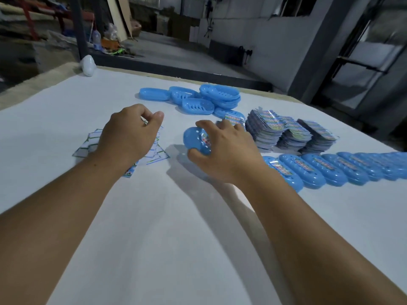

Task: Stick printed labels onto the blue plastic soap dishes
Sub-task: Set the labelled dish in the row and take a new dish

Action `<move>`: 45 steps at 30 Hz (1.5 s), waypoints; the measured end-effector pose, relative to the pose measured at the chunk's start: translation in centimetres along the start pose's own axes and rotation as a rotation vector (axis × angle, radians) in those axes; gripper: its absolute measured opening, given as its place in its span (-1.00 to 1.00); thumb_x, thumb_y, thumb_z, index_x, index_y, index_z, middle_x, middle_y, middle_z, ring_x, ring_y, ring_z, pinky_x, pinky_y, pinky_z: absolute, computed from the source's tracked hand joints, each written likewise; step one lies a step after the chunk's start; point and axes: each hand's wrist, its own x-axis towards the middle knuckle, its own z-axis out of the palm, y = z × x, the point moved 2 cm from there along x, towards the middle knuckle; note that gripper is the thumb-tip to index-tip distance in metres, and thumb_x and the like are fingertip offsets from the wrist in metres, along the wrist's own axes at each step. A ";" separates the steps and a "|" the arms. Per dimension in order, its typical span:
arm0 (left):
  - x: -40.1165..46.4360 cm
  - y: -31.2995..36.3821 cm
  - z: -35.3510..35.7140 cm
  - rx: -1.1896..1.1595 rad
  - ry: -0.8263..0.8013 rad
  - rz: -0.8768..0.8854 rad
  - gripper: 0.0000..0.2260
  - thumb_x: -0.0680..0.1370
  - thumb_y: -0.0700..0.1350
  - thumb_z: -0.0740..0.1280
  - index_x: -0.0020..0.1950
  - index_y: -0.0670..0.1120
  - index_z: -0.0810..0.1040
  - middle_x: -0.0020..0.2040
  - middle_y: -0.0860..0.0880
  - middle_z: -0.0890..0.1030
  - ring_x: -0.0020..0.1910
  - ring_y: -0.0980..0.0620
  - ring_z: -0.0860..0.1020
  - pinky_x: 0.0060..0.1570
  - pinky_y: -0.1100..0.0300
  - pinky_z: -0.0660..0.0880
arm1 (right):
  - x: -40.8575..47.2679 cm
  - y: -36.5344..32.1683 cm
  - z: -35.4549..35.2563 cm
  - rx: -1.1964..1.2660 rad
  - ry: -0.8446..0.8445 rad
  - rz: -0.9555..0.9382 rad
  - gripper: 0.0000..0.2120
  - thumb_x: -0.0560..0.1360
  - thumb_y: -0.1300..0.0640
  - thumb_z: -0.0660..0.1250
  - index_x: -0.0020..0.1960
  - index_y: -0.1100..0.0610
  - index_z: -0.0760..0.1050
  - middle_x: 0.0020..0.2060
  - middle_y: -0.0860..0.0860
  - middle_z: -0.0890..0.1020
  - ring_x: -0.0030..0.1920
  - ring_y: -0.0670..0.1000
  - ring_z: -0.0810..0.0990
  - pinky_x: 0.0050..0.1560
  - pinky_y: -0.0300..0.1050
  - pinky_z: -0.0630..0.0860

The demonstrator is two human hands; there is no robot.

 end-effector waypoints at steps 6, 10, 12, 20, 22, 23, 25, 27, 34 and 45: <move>-0.1 0.0 0.4 -0.023 -0.037 0.012 -0.70 0.61 0.18 0.26 -0.15 -0.01 0.53 -0.39 0.09 0.55 -0.29 0.04 0.51 -0.24 0.10 0.30 | -4.0 2.8 -0.4 -0.138 -0.053 0.184 -0.35 0.41 -0.38 0.04 0.37 -0.08 0.39 0.19 0.14 0.51 0.20 0.26 0.45 0.21 0.13 0.34; -0.2 0.2 0.3 -0.009 -0.054 0.041 -0.70 0.60 0.17 0.26 -0.11 -0.03 0.56 -0.35 0.10 0.57 -0.21 -0.05 0.53 -0.16 0.09 0.35 | -5.5 3.7 0.0 -0.182 -0.058 0.230 -0.40 0.45 -0.38 0.09 0.36 -0.09 0.42 0.22 0.09 0.46 0.24 0.23 0.36 0.24 0.15 0.29; -0.3 0.2 0.2 -0.013 -0.041 0.045 -0.71 0.60 0.17 0.27 -0.11 -0.03 0.57 -0.36 0.13 0.55 -0.21 -0.03 0.51 -0.14 0.10 0.35 | -5.9 4.0 0.0 -0.181 -0.040 0.249 -0.39 0.43 -0.39 0.05 0.35 -0.12 0.42 0.28 0.07 0.42 0.30 0.22 0.32 0.31 0.21 0.25; -0.5 0.5 0.1 -0.019 -0.062 0.028 -0.70 0.61 0.18 0.26 -0.09 -0.03 0.57 -0.35 0.13 0.55 -0.22 -0.02 0.49 -0.14 0.08 0.35 | -6.5 6.0 0.6 -0.027 -0.076 0.363 -0.38 0.40 -0.43 -0.01 0.39 -0.25 0.33 0.36 0.01 0.39 0.41 0.21 0.26 0.39 0.41 0.14; -0.6 0.5 0.1 -0.015 -0.072 0.023 -0.69 0.61 0.18 0.25 -0.08 -0.03 0.57 -0.37 0.10 0.57 -0.30 -0.02 0.50 -0.18 0.09 0.37 | -6.4 6.5 0.7 -0.020 -0.074 0.372 -0.37 0.41 -0.44 -0.01 0.41 -0.26 0.31 0.40 0.00 0.37 0.44 0.20 0.25 0.39 0.40 0.12; -0.6 0.5 0.1 -0.007 -0.078 0.022 -0.69 0.61 0.19 0.24 -0.07 -0.03 0.57 -0.38 0.08 0.57 -0.35 -0.01 0.49 -0.20 0.09 0.38 | -6.4 6.9 0.7 -0.022 -0.076 0.379 -0.37 0.41 -0.43 -0.01 0.42 -0.26 0.30 0.42 0.00 0.36 0.45 0.19 0.24 0.40 0.40 0.12; -0.6 0.5 0.0 0.009 -0.088 0.022 -0.69 0.61 0.20 0.23 -0.04 -0.02 0.57 -0.35 0.03 0.58 -0.37 -0.03 0.49 -0.19 0.07 0.40 | -6.2 7.8 0.5 -0.031 -0.078 0.397 -0.39 0.44 -0.43 0.00 0.43 -0.26 0.29 0.47 -0.01 0.34 0.48 0.18 0.22 0.42 0.40 0.10; -0.6 0.5 0.0 0.011 -0.096 0.023 -0.69 0.60 0.20 0.23 -0.05 -0.02 0.57 -0.32 0.02 0.58 -0.31 -0.09 0.52 -0.16 0.06 0.41 | -6.1 8.7 0.4 -0.041 -0.081 0.416 -0.41 0.46 -0.41 0.03 0.44 -0.26 0.29 0.49 -0.01 0.33 0.49 0.18 0.21 0.43 0.39 0.09; -0.5 0.3 0.0 -0.003 -0.104 0.026 -0.71 0.60 0.18 0.26 -0.05 -0.02 0.59 -0.28 0.05 0.61 -0.15 -0.10 0.55 -0.13 0.07 0.37 | -5.9 9.6 0.2 -0.045 -0.080 0.419 -0.36 0.48 -0.41 0.05 0.51 -0.23 0.25 0.51 0.00 0.32 0.50 0.18 0.21 0.45 0.34 0.07; -0.4 0.3 -0.4 0.032 -0.099 -0.017 -0.76 0.60 0.12 0.31 -0.09 -0.02 0.59 -0.24 0.02 0.61 -0.35 0.00 0.52 -0.26 0.14 0.39 | -1.3 4.1 -0.6 -0.016 0.052 0.138 -0.59 0.52 -0.23 0.25 0.29 -0.09 0.54 0.22 -0.04 0.61 0.27 0.13 0.50 0.33 0.10 0.32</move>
